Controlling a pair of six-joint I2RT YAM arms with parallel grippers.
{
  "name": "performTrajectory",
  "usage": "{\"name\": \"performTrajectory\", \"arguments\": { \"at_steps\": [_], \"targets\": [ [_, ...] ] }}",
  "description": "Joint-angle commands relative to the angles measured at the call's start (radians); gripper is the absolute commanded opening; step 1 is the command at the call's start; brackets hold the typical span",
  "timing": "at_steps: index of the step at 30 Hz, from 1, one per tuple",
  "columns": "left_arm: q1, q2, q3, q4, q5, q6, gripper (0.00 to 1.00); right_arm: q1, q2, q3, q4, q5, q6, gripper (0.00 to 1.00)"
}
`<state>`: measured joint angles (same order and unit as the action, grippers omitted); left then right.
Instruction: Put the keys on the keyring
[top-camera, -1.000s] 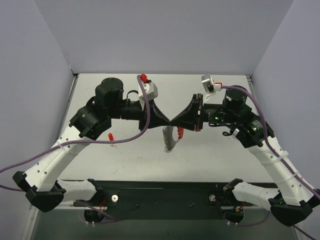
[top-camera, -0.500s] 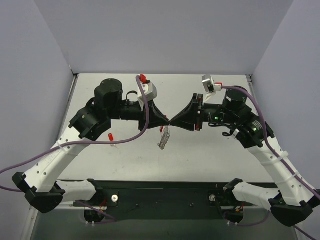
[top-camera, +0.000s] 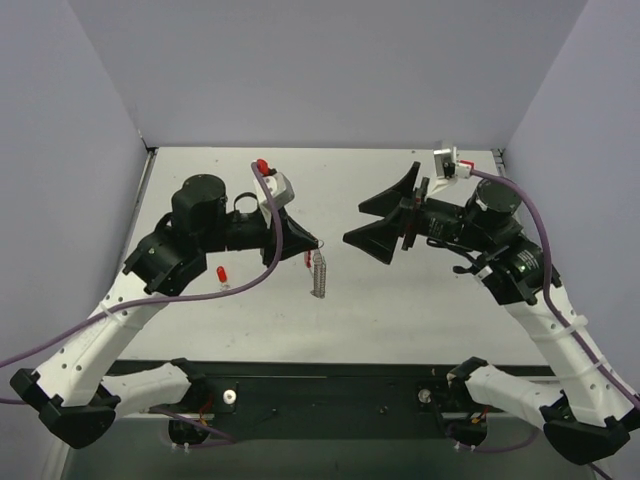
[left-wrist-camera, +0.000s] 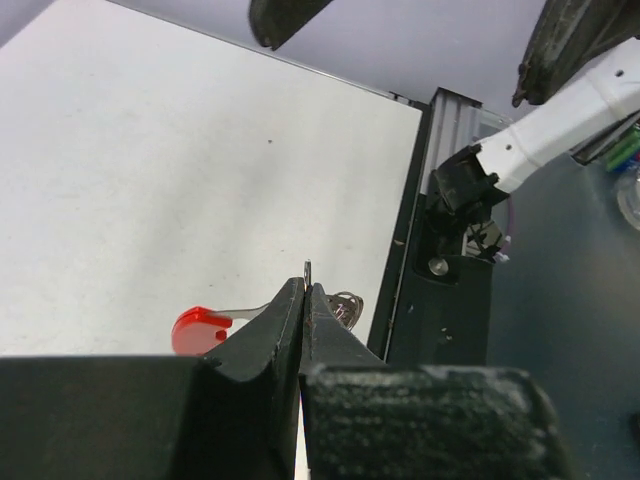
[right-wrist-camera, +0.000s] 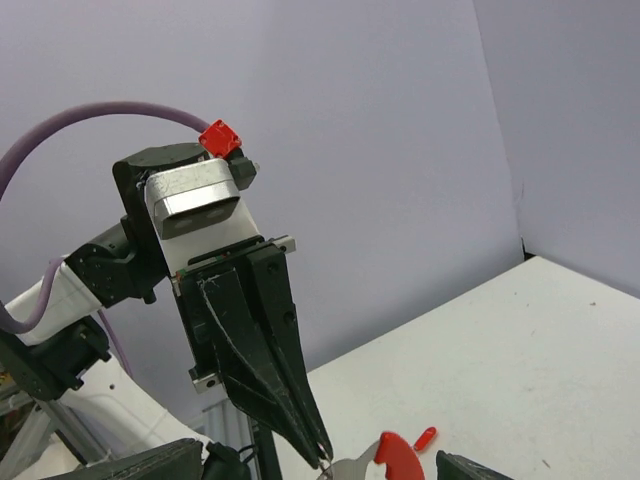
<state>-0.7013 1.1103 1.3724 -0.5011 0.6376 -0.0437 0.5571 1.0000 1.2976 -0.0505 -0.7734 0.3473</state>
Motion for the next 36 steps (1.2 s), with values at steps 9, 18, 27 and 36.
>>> {"name": "performTrajectory", "arguments": {
  "at_steps": [9,18,27,36],
  "targets": [
    [0.316,-0.015,-0.033,0.090,-0.059,-0.119,0.00,0.041,0.156,-0.037,0.066,-0.029,0.053,1.00],
    [0.560,-0.043,-0.087,0.059,-0.237,-0.188,0.00,0.168,0.366,-0.040,0.023,0.098,-0.010,1.00],
    [0.738,-0.046,-0.154,0.064,-0.369,-0.329,0.00,0.331,0.770,0.075,0.021,0.181,-0.071,0.97],
    [0.876,-0.026,-0.063,0.022,-0.546,-0.406,0.00,0.471,1.103,0.342,-0.041,0.499,-0.110,0.93]
  ]
}}
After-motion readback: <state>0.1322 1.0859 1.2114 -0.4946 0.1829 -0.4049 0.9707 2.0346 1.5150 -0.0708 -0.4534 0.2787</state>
